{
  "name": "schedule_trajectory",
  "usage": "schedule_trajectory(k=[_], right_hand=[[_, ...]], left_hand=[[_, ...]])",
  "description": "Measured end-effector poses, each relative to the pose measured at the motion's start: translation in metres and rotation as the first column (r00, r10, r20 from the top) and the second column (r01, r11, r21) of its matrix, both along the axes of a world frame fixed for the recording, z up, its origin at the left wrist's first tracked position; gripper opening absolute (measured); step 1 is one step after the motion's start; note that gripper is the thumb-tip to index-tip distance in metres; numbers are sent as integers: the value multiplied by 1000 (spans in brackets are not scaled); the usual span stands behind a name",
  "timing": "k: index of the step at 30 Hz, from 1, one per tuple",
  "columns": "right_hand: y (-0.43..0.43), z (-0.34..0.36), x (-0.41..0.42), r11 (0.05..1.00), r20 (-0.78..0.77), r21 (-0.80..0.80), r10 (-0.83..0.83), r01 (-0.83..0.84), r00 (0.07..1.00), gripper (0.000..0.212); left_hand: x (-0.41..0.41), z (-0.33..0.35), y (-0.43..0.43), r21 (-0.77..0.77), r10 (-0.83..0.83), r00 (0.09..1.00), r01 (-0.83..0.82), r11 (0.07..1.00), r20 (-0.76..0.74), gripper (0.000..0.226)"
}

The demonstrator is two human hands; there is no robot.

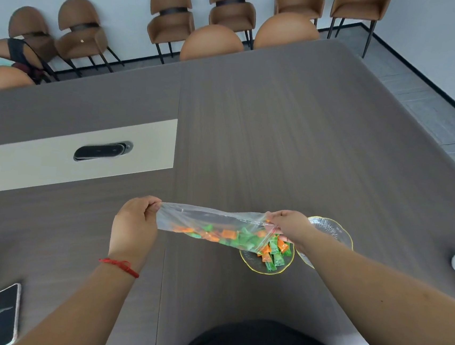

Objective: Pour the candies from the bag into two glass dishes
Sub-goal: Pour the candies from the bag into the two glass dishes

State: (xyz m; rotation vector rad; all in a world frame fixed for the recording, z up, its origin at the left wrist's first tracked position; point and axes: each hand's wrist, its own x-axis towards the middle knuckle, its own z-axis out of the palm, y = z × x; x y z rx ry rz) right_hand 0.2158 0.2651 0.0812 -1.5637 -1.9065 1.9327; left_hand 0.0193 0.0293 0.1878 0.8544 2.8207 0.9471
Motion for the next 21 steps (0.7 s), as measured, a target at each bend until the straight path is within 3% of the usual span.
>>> schedule_trajectory(k=[9, 13, 21], right_hand=[[-16, 32, -22, 986, -60, 22, 167, -166, 984, 22], [-17, 44, -25, 958, -16, 92, 273, -270, 962, 19], [-2, 71, 2, 940, 86, 195, 267, -279, 960, 24]], left_hand=[[-13, -23, -45, -7, 194, 975, -194, 981, 109, 23], [-11, -37, -58, -12, 244, 950, -247, 969, 195, 22], [3, -41, -34, 10, 204, 931, -217, 976, 304, 22]])
